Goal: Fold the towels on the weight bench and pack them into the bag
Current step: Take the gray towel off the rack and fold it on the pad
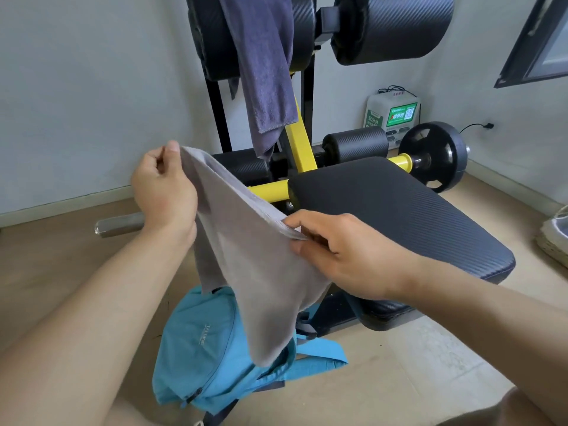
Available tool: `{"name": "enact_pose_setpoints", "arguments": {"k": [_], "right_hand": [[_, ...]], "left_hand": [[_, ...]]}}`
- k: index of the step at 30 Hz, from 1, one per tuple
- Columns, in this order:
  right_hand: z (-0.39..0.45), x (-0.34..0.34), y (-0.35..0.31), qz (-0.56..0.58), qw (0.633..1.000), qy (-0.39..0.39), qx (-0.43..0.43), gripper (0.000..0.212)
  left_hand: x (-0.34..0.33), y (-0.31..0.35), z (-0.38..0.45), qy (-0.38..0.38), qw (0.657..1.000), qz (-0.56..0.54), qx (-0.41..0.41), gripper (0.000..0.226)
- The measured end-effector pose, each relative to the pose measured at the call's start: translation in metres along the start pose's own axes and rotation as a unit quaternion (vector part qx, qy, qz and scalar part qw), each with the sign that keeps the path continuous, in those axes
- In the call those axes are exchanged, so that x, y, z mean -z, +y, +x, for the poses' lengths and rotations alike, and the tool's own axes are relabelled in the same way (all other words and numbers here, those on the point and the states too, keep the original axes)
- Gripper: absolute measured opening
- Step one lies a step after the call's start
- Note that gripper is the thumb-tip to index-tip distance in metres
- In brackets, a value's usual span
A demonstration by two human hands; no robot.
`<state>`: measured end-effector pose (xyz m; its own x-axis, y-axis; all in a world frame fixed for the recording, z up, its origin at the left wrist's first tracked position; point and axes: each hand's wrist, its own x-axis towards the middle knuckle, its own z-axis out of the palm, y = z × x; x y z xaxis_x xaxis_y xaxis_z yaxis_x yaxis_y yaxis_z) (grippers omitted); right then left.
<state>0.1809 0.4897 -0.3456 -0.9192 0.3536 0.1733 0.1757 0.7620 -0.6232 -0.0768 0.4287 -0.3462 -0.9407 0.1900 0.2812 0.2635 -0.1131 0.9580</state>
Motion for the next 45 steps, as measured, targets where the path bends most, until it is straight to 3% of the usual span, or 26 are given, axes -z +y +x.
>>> {"name": "enact_pose_setpoints", "arguments": {"k": [2, 6, 9, 13, 16, 21, 27, 31, 33, 35, 37, 39, 41, 42, 45], "right_hand": [[0.002, 0.001, 0.006, -0.025, 0.999, 0.023, -0.036, 0.02], [0.005, 0.012, 0.013, -0.069, 0.985, 0.136, -0.076, 0.007], [0.006, 0.02, 0.014, -0.103, 0.971, 0.198, -0.081, 0.011], [0.004, 0.029, 0.015, -0.156, 0.957, 0.212, -0.122, 0.017], [0.002, 0.035, 0.016, -0.198, 0.948, 0.147, -0.2, 0.053], [-0.001, 0.042, 0.018, -0.16, 0.952, 0.062, -0.254, 0.031], [-0.009, 0.047, 0.003, 0.0, 0.977, -0.053, -0.207, 0.041], [-0.012, 0.052, -0.012, 0.177, 0.972, -0.03, -0.151, 0.039], [-0.012, 0.053, -0.013, 0.235, 0.963, -0.016, -0.134, 0.056], [-0.012, 0.051, -0.012, 0.254, 0.962, -0.007, -0.104, 0.045], [-0.013, 0.05, -0.012, 0.267, 0.958, -0.057, -0.091, 0.033], [-0.015, 0.047, -0.016, 0.28, 0.941, -0.165, -0.095, 0.033], [-0.014, 0.04, -0.016, 0.216, 0.95, -0.205, -0.091, 0.037], [-0.013, 0.036, -0.014, 0.151, 0.969, -0.173, -0.09, 0.036], [-0.006, 0.025, -0.013, 0.007, 0.994, 0.048, -0.096, 0.007]], "left_hand": [[0.005, -0.001, 0.007, 0.019, 1.0, 0.005, -0.01, 0.031], [0.012, -0.011, 0.012, 0.018, 0.999, 0.048, -0.015, 0.02], [0.014, -0.019, 0.011, 0.004, 0.998, 0.066, -0.005, 0.019], [0.014, -0.023, 0.01, -0.01, 0.998, 0.069, -0.003, 0.028], [0.012, -0.018, 0.005, -0.038, 0.996, 0.074, -0.02, 0.02], [0.008, -0.011, -0.002, -0.078, 0.994, 0.068, -0.046, 0.015], [0.01, -0.026, 0.001, -0.154, 0.986, 0.069, -0.011, 0.022], [0.01, -0.033, 0.002, -0.171, 0.982, 0.074, 0.016, 0.02], [0.007, -0.032, -0.001, -0.18, 0.981, 0.068, 0.028, 0.018], [0.005, -0.027, -0.007, -0.194, 0.978, 0.068, 0.028, 0.017], [0.002, -0.019, -0.016, -0.225, 0.972, 0.063, 0.02, 0.017], [0.0, -0.011, -0.027, -0.272, 0.96, 0.06, 0.011, 0.015], [-0.003, -0.003, -0.039, -0.318, 0.946, 0.058, 0.004, 0.014], [-0.005, 0.002, -0.046, -0.339, 0.939, 0.056, 0.002, 0.014], [-0.008, 0.012, -0.062, -0.389, 0.92, 0.051, 0.003, 0.013]]}}
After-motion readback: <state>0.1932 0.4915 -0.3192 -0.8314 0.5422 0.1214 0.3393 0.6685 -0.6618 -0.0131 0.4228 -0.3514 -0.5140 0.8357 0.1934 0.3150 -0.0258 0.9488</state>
